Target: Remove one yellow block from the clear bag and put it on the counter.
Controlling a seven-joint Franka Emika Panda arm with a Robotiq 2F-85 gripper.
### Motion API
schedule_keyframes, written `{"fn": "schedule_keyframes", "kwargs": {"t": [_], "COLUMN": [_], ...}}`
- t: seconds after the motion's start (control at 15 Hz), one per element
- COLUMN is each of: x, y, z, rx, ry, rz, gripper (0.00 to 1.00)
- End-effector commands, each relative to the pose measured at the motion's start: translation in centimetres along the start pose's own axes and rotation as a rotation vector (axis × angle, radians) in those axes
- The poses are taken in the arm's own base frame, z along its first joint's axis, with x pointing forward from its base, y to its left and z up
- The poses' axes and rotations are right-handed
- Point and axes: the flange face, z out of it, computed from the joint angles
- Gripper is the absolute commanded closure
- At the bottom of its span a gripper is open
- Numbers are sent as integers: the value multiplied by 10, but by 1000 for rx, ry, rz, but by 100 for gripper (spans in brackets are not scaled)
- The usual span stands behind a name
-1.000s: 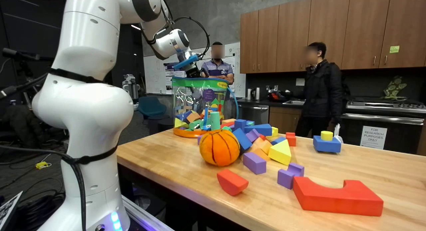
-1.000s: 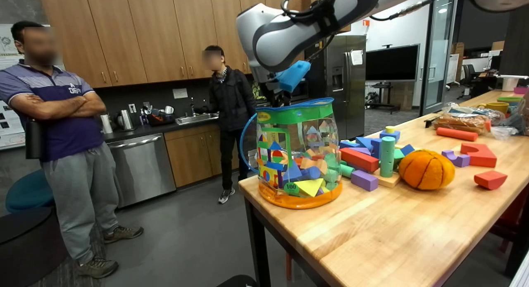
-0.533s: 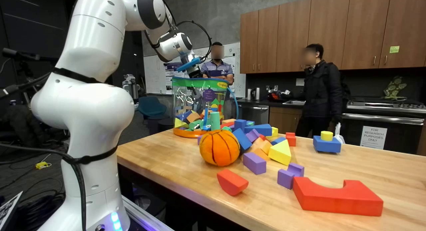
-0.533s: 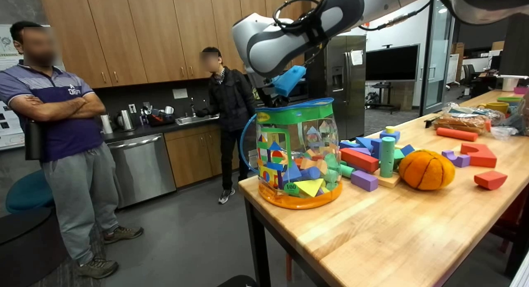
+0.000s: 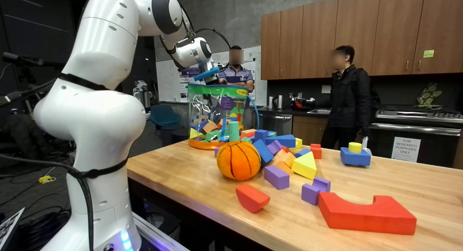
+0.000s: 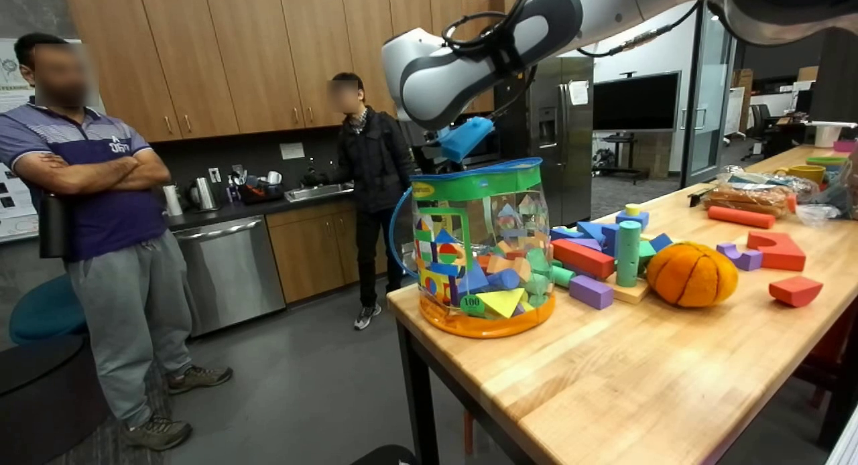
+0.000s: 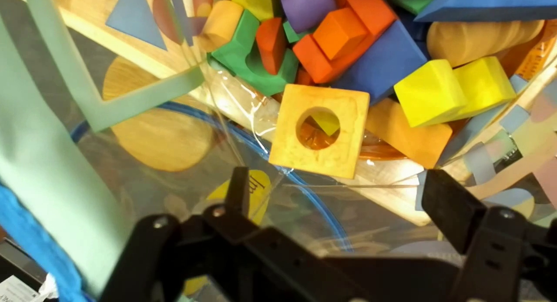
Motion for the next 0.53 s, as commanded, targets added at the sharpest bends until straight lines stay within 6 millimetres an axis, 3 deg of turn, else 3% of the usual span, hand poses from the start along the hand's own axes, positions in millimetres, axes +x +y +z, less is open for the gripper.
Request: {"fn": "schedule_keyframes", "kwargs": {"t": [0.0,0.47], "x": [2,9], "y": [-1,-4], "z": [2,9], "rx": [2,30], "ry": [2,18], "rz": [-4,-8], "gripper": [0,0]}}
